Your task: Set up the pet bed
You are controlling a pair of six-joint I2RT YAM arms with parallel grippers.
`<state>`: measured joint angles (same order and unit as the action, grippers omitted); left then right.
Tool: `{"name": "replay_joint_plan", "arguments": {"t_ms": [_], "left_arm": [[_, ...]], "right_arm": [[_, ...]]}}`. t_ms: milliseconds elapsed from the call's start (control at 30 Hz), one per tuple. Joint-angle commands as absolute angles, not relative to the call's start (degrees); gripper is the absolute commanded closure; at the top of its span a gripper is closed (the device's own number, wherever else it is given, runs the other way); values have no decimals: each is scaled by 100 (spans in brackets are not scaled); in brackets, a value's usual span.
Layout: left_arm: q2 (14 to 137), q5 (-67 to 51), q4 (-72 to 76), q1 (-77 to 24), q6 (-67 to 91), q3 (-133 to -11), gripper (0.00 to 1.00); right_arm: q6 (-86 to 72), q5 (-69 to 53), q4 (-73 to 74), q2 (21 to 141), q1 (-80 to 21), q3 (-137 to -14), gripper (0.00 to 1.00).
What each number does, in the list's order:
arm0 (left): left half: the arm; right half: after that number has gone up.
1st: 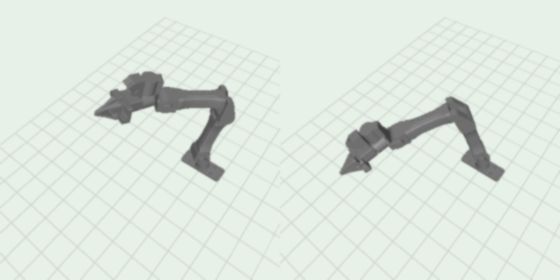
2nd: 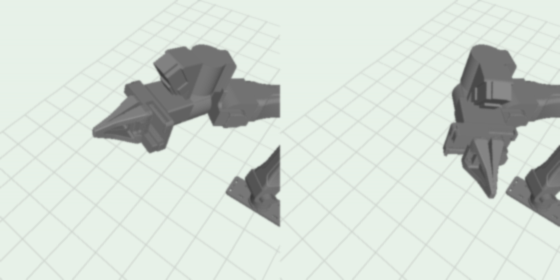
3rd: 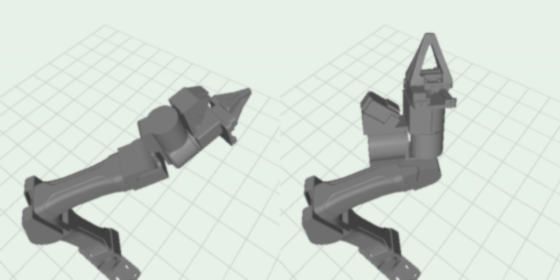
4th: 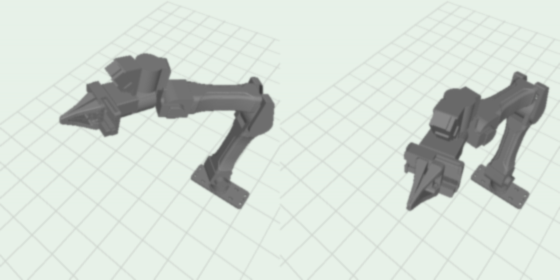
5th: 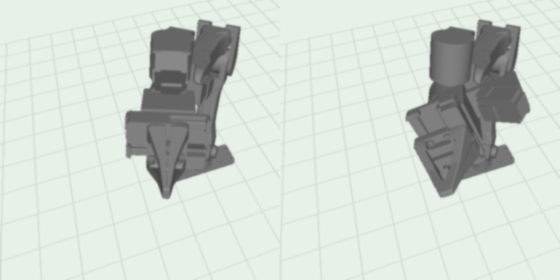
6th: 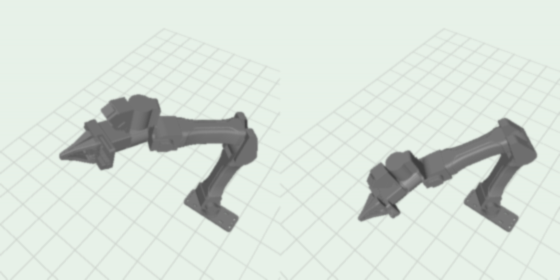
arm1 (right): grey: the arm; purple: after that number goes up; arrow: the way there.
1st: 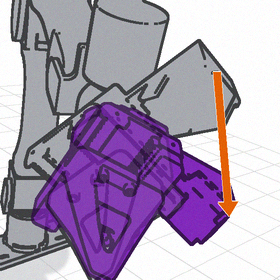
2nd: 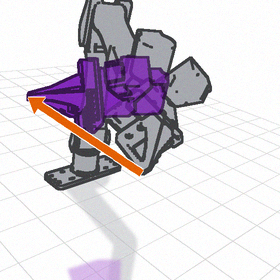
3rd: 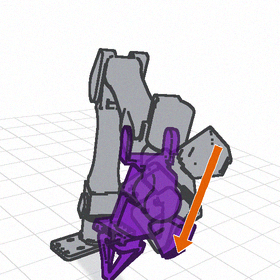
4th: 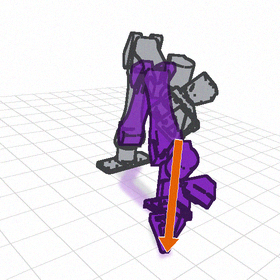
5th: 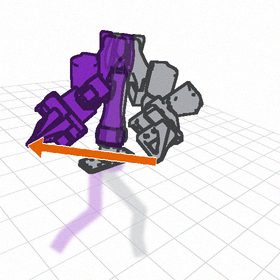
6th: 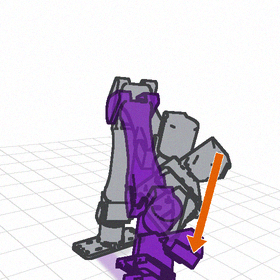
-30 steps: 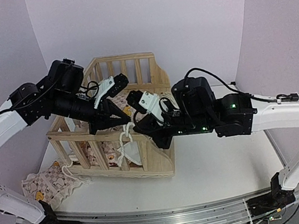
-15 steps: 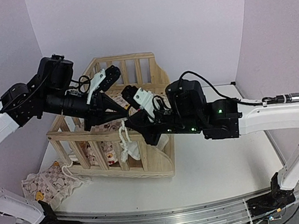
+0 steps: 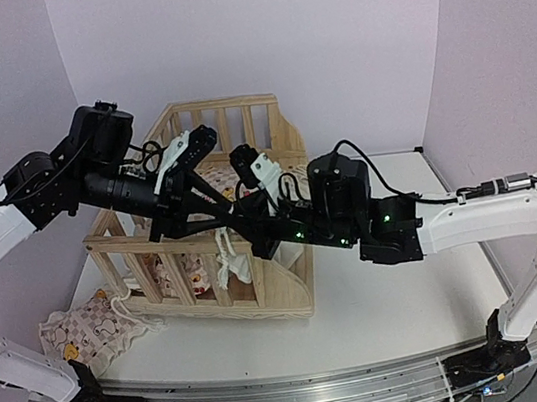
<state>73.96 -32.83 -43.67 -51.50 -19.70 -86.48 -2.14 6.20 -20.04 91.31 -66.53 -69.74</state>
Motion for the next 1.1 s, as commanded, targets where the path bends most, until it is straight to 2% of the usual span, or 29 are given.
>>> {"name": "replay_joint_plan", "arguments": {"t_ms": [0,100,200,267,367,433,567,700,767,900,1067], "left_arm": [[7155,-3590,-4347,-5194,-2751,-8752,53],[6941,-3358,-4087,-5183,-3247,-8770,36],[6754,-3116,-3712,-5142,-3637,-8788,31],[6678,-2972,-3597,-5062,-3926,-8776,34],[6595,-2730,-3649,-4867,-4881,-8526,47],[6562,-2553,-3627,-4709,-5576,-8311,52],[6536,-2144,-3456,-4676,-7716,-7705,46],[6532,-2295,-2926,-4676,-9069,-7342,42],[6554,-2280,-2570,-4676,-9391,-7162,46],[6513,-2332,-1953,-4679,-9455,-6934,63],[6512,-2216,-1734,-4677,-9172,-6964,66]], "right_arm": [[-361,599,-2490,9286,-6573,-6656,100],[-348,584,-2589,9303,-6566,-6574,100],[-314,543,-2634,9323,-6566,-6554,100],[-304,523,-2666,9333,-6557,-6541,100],[-292,482,-2713,9339,-6555,-6513,100],[-290,443,-2732,9343,-6553,-6512,100],[-290,323,-2754,9343,-6551,-6505,100],[-302,247,-2775,9334,-6550,-6495,100],[-316,237,-2788,9334,-6548,-6489,100],[-329,221,-2808,9334,-6548,-6493,100],[-242,174,-2817,9345,-6549,-6513,100]]}}
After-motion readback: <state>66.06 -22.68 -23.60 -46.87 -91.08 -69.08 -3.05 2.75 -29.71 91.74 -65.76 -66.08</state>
